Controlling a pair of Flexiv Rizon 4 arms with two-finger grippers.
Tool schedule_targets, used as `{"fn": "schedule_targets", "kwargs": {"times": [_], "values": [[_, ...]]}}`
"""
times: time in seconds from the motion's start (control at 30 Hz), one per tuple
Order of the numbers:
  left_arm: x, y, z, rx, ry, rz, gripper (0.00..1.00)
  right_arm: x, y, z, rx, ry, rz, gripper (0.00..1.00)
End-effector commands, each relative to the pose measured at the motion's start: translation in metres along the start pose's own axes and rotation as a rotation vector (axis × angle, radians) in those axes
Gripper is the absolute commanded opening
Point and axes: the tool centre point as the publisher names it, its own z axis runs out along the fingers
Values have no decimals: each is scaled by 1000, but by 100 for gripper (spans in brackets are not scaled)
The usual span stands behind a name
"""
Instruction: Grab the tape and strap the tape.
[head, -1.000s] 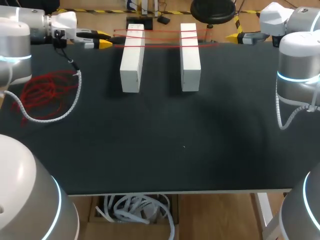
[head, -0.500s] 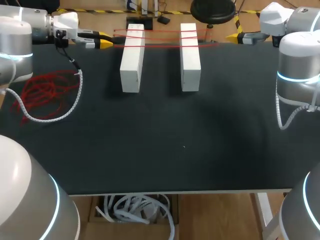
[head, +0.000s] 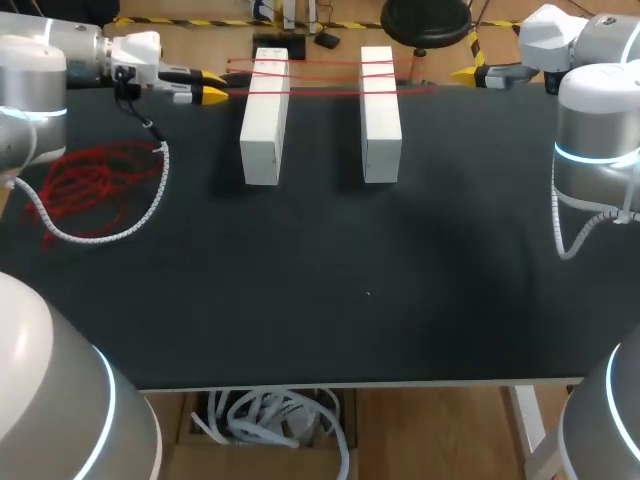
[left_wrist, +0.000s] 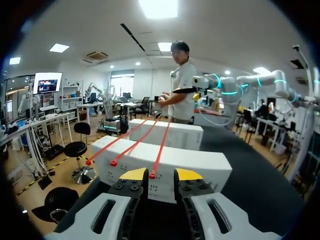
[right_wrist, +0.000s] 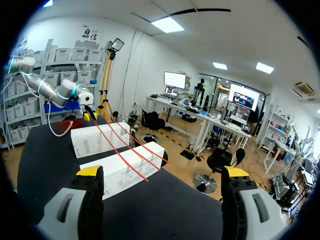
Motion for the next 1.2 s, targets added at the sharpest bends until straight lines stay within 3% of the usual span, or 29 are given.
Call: {"fn": "schedule_targets", "kwargs": {"times": [0.03,0.77,1.0,1.2], "values": [[-6,7,3,13,23,-10,25,0,1,0,3,1,0,100],[-9,7,15,47,46,-32,28,0,1,0,3,1,0,100],[-10,4,19,55,50,-26,22,0,1,0,3,1,0,100],[-11,3,19,55,50,-17,24,0,1,0,3,1,0,100]]}}
